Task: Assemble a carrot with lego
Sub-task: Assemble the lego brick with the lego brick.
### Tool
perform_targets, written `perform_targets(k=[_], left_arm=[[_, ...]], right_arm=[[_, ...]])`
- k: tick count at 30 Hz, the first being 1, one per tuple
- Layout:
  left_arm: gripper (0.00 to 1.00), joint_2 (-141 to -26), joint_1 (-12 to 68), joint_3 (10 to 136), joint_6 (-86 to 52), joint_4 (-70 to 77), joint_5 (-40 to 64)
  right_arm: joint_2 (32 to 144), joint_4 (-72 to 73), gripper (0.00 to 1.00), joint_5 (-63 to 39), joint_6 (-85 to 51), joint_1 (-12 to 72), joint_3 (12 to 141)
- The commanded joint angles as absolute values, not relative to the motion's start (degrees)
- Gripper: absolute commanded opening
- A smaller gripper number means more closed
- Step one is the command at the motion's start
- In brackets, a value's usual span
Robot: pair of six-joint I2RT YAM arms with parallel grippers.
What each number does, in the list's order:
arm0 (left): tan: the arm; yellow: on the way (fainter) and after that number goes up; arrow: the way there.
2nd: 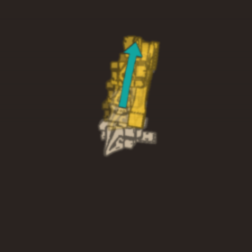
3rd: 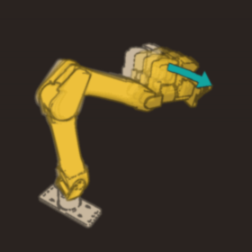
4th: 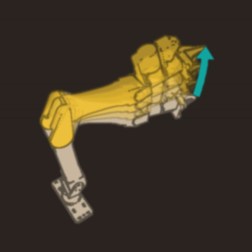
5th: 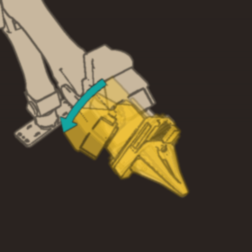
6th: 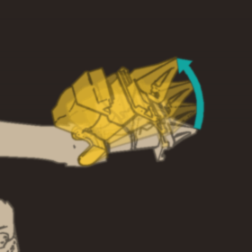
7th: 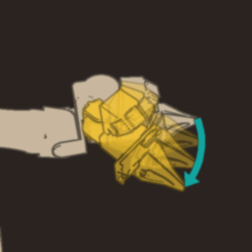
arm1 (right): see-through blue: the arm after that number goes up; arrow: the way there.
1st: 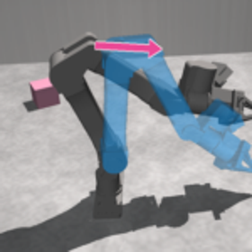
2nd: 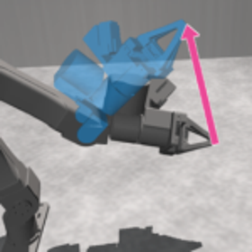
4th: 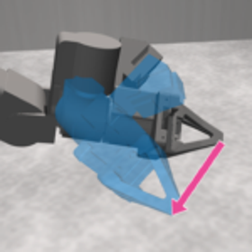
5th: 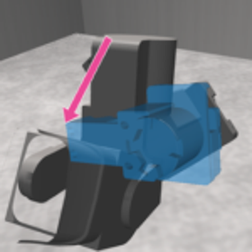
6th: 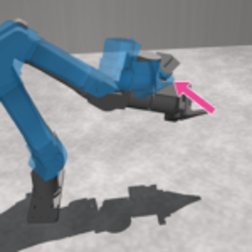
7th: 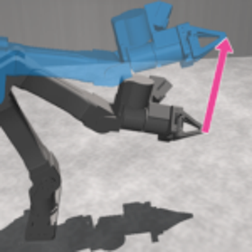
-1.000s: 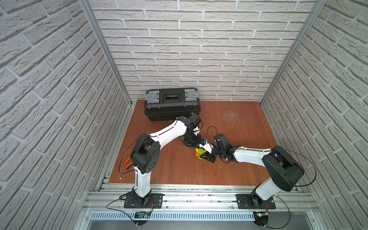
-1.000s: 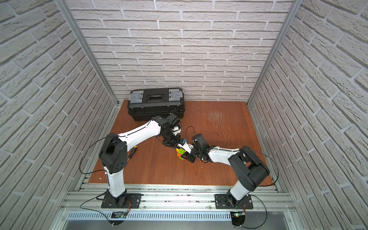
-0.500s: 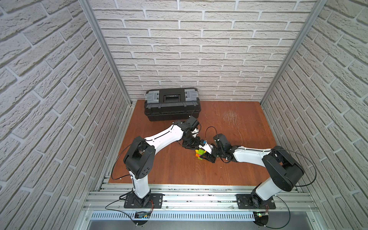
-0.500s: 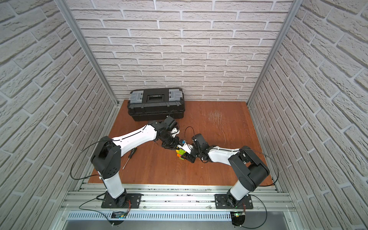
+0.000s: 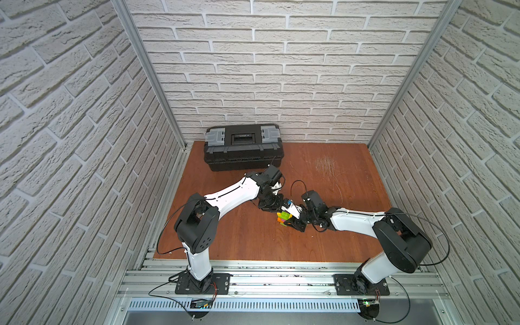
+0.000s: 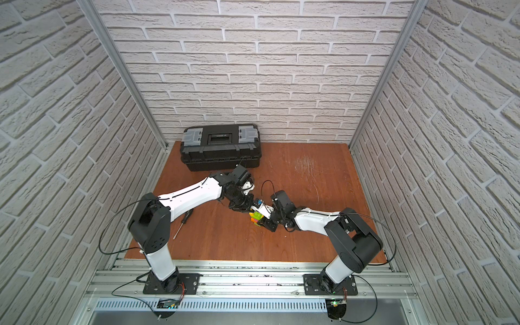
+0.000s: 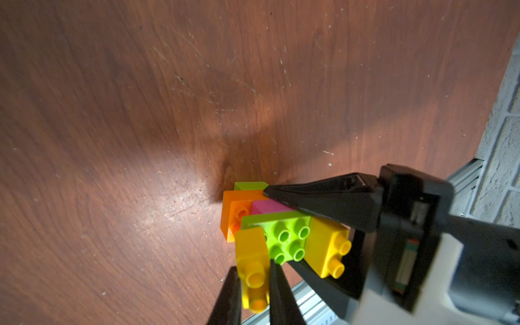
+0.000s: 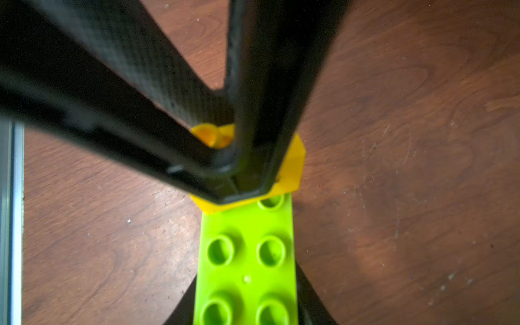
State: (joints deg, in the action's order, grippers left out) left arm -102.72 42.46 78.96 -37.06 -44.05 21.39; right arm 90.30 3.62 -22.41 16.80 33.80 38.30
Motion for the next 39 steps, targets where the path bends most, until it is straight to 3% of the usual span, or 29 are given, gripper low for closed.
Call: perform_targets(k=[1, 12, 24, 39], left_arm=[[0.00, -101.73, 48.35, 79.59, -34.36, -35.90, 33.41], [0.00, -101.60, 48.52, 79.72, -33.85, -36.40, 33.93], [0.00, -102.09, 46.56, 85.06, -23.46, -46.11, 34.47], [0.00, -101.99, 47.11, 84.73, -23.75, -44.74, 36.83]], right_arm=[[89.94, 5.60, 0.40, -20.50, 15.05, 36.48, 37.93], [89.30, 6.46, 0.43, -19.93, 14.53, 36.47, 37.35], [89.30, 6.51, 0.42, -19.86, 14.73, 36.39, 37.28], [87.41, 9.35, 0.43, -18.61, 13.57, 36.39, 35.16]])
